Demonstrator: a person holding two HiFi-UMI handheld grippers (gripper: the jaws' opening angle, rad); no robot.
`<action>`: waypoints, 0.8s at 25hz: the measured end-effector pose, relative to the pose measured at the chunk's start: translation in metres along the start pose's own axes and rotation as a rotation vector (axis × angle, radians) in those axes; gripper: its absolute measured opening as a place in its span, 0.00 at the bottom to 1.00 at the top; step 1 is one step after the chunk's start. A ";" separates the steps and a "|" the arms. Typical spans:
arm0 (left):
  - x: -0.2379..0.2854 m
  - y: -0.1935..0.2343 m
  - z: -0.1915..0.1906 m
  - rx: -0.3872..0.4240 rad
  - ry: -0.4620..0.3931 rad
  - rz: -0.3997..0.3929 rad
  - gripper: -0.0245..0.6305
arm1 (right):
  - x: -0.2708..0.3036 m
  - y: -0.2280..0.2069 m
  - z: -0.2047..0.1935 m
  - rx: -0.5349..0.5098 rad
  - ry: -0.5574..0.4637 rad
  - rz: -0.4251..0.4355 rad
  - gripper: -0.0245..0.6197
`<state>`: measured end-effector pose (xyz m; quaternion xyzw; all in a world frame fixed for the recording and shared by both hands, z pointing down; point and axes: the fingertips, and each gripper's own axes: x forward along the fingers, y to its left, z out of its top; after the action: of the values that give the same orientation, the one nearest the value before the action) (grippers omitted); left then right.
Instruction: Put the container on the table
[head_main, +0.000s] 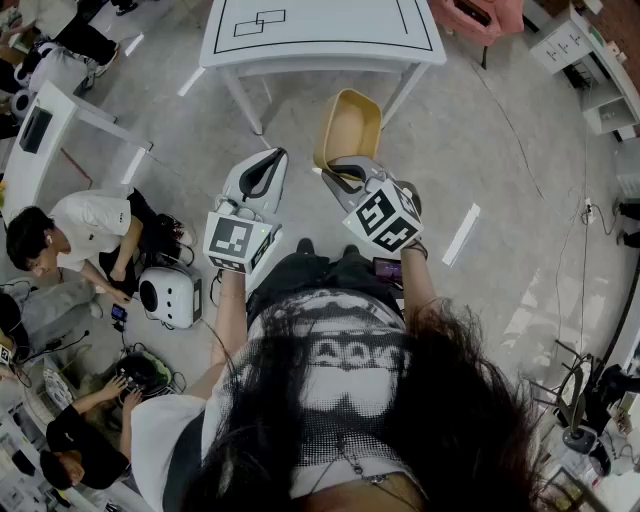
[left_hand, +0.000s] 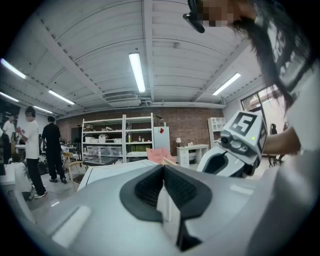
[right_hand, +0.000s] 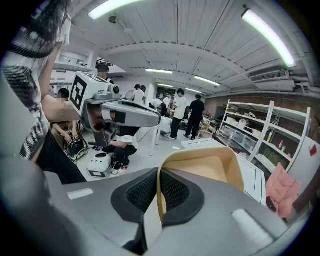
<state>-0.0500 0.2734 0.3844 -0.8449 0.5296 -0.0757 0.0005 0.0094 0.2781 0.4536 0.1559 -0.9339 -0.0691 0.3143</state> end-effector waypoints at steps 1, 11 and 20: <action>-0.002 0.003 -0.001 -0.001 0.002 -0.001 0.04 | 0.002 0.002 0.002 -0.001 0.003 0.002 0.06; -0.018 0.020 -0.007 -0.006 0.024 -0.033 0.04 | 0.020 0.016 0.017 0.040 -0.006 -0.022 0.06; -0.027 0.039 -0.005 0.006 0.006 -0.068 0.04 | 0.035 0.025 0.033 0.049 -0.001 -0.046 0.06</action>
<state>-0.0973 0.2812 0.3827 -0.8621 0.5005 -0.0797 -0.0009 -0.0432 0.2914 0.4528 0.1849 -0.9316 -0.0534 0.3082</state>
